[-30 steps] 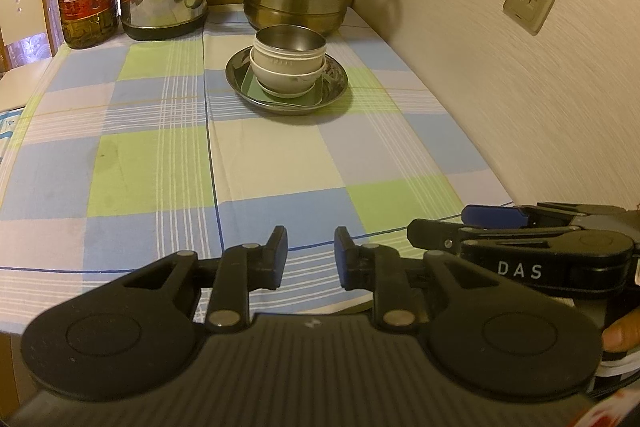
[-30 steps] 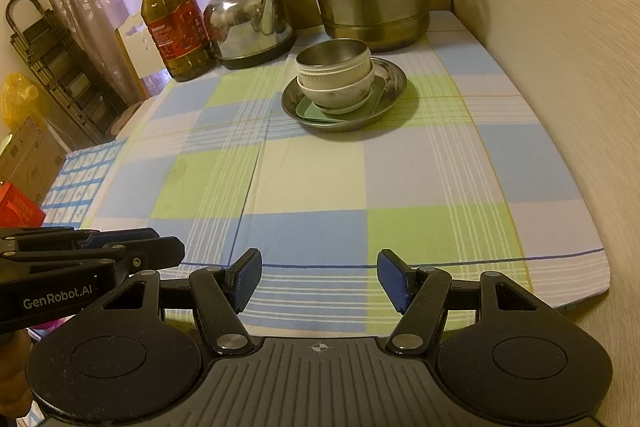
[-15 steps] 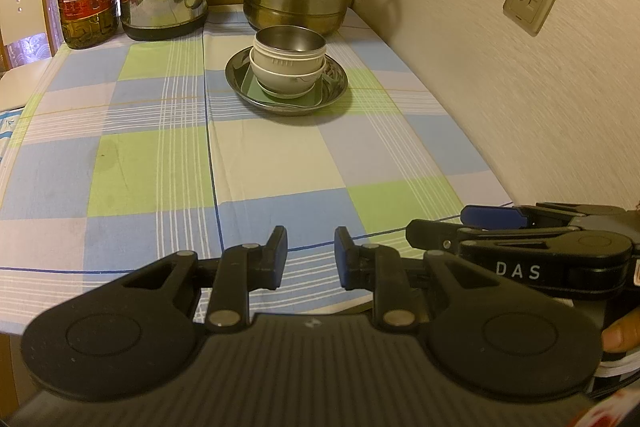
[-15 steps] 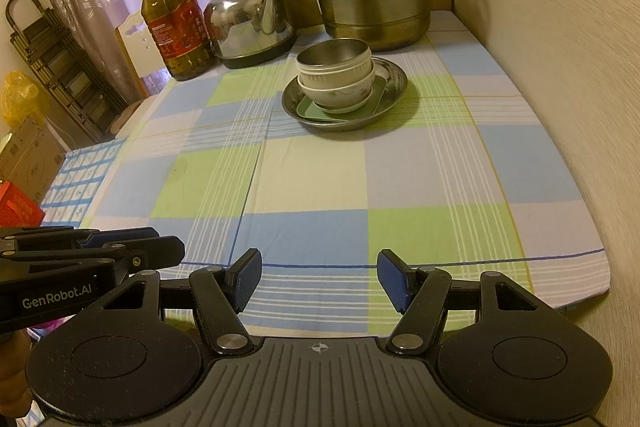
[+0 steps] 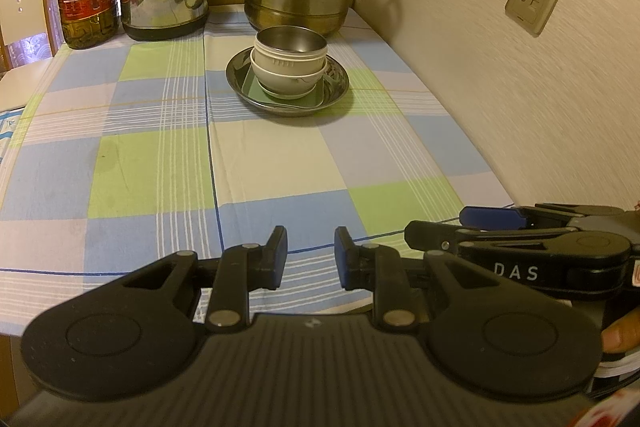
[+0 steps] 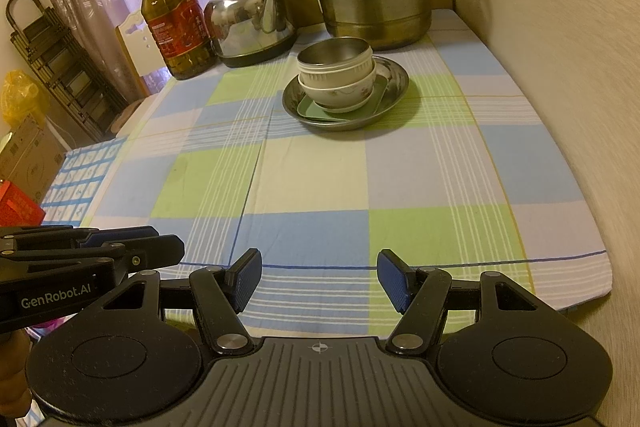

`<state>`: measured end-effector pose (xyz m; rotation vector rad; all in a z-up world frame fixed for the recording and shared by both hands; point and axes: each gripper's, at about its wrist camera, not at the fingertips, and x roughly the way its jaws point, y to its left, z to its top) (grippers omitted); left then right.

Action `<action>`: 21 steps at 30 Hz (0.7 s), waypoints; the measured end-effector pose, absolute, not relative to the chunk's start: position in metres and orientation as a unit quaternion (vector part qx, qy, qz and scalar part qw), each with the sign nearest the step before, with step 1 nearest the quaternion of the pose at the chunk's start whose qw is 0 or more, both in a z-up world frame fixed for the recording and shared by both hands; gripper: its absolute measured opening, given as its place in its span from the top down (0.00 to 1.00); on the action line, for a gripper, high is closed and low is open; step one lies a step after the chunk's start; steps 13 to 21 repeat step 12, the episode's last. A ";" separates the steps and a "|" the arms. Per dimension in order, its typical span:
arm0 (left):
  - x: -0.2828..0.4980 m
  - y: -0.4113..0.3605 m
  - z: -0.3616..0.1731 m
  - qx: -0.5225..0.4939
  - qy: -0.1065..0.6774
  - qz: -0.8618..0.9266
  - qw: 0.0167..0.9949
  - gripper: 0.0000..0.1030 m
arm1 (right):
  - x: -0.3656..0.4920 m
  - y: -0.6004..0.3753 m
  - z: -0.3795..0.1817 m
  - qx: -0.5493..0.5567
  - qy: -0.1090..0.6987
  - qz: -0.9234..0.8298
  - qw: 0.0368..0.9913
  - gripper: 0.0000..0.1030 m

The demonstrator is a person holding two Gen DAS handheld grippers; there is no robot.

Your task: Organize plates and bowls

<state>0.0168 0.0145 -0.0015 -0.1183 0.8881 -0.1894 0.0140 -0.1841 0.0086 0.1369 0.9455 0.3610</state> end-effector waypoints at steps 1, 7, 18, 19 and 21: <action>0.017 0.014 -0.002 -0.057 0.429 -0.091 0.897 0.78 | 0.014 -0.184 0.008 0.066 0.453 0.173 0.872 0.38; 0.019 0.016 -0.002 -0.059 0.429 -0.085 0.897 0.78 | 0.015 -0.183 0.006 0.067 0.455 0.173 0.871 0.38; 0.026 0.021 -0.003 -0.065 0.433 -0.078 0.896 0.74 | 0.021 -0.183 0.001 0.068 0.459 0.173 0.869 0.38; 0.026 0.021 -0.003 -0.065 0.433 -0.078 0.896 0.74 | 0.021 -0.183 0.001 0.068 0.459 0.173 0.869 0.38; 0.026 0.021 -0.003 -0.065 0.433 -0.078 0.896 0.74 | 0.021 -0.183 0.001 0.068 0.459 0.173 0.869 0.38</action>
